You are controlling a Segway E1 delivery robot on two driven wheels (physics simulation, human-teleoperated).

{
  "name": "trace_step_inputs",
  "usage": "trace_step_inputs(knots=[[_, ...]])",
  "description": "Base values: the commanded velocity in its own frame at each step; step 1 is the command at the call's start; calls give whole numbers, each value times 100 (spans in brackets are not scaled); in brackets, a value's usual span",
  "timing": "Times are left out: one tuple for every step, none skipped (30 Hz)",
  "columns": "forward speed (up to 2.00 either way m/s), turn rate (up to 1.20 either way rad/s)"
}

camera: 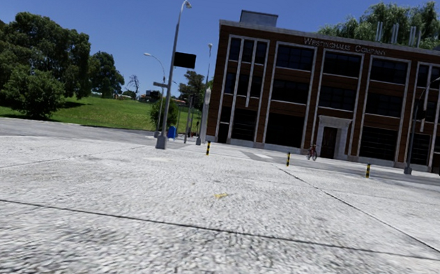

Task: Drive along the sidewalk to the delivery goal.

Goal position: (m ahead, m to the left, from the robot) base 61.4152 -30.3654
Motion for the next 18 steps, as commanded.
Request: trace_step_inputs(knots=[[200, -10], [200, -10], [200, -15], [200, -20], [200, -22], [200, -23], [200, -23], [200, -23], [200, -23], [200, -23], [200, -23], [200, -23], [200, -23], [200, -23], [200, -23], [200, -23], [200, -23], [200, -23]])
